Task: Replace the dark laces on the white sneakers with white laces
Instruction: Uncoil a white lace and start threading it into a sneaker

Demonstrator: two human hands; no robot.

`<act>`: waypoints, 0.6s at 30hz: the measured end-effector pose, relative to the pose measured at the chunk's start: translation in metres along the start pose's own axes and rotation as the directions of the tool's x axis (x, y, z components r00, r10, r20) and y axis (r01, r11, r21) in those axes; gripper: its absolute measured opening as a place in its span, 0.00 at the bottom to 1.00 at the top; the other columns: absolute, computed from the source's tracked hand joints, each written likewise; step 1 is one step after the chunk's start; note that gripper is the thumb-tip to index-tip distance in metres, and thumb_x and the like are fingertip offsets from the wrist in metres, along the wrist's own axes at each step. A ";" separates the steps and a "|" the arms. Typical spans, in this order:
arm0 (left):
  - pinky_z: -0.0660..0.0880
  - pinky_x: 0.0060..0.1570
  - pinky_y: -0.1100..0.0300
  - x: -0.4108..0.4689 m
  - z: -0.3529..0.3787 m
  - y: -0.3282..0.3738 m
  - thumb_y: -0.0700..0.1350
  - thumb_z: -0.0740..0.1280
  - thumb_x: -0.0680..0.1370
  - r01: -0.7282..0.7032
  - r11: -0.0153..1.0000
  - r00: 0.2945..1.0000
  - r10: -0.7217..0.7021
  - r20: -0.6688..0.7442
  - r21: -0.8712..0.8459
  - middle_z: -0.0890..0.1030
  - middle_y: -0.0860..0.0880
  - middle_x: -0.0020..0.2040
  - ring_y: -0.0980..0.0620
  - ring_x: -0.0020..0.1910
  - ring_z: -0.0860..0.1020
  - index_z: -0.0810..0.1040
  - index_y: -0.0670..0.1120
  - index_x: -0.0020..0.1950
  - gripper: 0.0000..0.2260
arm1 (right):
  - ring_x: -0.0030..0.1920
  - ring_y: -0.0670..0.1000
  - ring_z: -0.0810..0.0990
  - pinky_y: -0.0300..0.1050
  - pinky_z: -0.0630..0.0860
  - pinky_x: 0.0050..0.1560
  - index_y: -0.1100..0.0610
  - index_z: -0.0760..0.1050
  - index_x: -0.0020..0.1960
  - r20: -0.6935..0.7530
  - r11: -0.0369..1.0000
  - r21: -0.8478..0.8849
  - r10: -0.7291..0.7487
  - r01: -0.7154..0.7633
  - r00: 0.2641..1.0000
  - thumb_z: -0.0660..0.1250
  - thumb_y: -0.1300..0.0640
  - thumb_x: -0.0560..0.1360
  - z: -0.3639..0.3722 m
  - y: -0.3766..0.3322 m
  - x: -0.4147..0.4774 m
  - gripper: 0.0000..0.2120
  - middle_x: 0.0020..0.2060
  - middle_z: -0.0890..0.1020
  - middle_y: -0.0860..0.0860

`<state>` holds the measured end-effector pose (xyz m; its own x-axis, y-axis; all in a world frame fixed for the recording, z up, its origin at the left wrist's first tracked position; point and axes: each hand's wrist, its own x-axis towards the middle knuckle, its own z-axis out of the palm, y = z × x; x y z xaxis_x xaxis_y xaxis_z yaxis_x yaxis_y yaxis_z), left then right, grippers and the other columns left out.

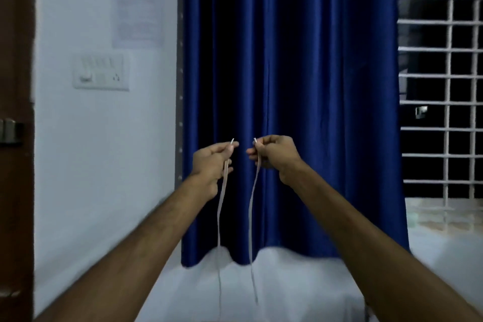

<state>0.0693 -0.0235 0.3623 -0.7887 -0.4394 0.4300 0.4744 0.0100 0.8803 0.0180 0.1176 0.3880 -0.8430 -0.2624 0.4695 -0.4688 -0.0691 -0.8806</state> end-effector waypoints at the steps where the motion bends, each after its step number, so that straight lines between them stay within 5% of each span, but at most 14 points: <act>1: 0.78 0.50 0.54 0.006 0.005 0.017 0.42 0.68 0.79 -0.026 1.000 1.000 0.026 -0.006 0.009 0.82 0.54 0.44 0.55 0.45 0.77 0.84 0.48 0.52 0.06 | 0.39 0.49 0.81 0.47 0.80 0.45 0.59 0.78 0.47 -0.007 1.000 0.006 -0.016 0.016 1.000 0.64 0.63 0.79 0.000 -0.018 0.004 0.04 0.40 0.85 0.54; 4: 0.78 0.46 0.57 0.013 0.020 0.055 0.44 0.72 0.75 -0.094 0.994 0.995 0.096 -0.036 0.060 0.85 0.54 0.45 0.56 0.46 0.80 0.85 0.49 0.50 0.05 | 0.45 0.51 0.80 0.52 0.81 0.50 0.57 0.81 0.44 -0.039 0.999 0.010 -0.044 0.045 0.998 0.66 0.64 0.76 0.001 -0.055 0.015 0.06 0.43 0.83 0.54; 7: 0.73 0.33 0.67 0.013 0.031 0.084 0.44 0.74 0.73 -0.169 0.981 0.983 0.176 -0.062 0.099 0.86 0.53 0.42 0.58 0.38 0.81 0.85 0.48 0.46 0.03 | 0.43 0.50 0.78 0.43 0.77 0.38 0.57 0.81 0.44 -0.071 0.995 -0.047 -0.089 0.086 0.993 0.67 0.62 0.75 -0.002 -0.077 0.017 0.04 0.41 0.81 0.53; 12: 0.79 0.43 0.53 0.008 0.048 0.111 0.45 0.74 0.74 -0.178 0.975 0.982 0.184 -0.030 0.134 0.86 0.52 0.41 0.53 0.39 0.82 0.84 0.49 0.43 0.01 | 0.39 0.45 0.75 0.38 0.68 0.36 0.57 0.79 0.42 -0.076 0.994 -0.037 -0.110 0.107 0.991 0.67 0.63 0.76 -0.012 -0.093 0.010 0.05 0.36 0.78 0.50; 18: 0.81 0.49 0.50 0.004 0.056 0.111 0.46 0.73 0.75 -0.171 0.974 0.985 0.171 0.008 0.152 0.82 0.53 0.46 0.52 0.45 0.80 0.83 0.51 0.43 0.01 | 0.43 0.46 0.78 0.40 0.67 0.37 0.60 0.81 0.50 -0.112 0.997 0.027 -0.074 0.078 0.991 0.67 0.63 0.75 -0.021 -0.096 0.011 0.06 0.40 0.81 0.50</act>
<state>0.0967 0.0261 0.4731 -0.6989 -0.4238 0.5762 0.5369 0.2213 0.8141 0.0481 0.1418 0.4787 -0.8302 -0.1467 0.5379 -0.5258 -0.1151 -0.8428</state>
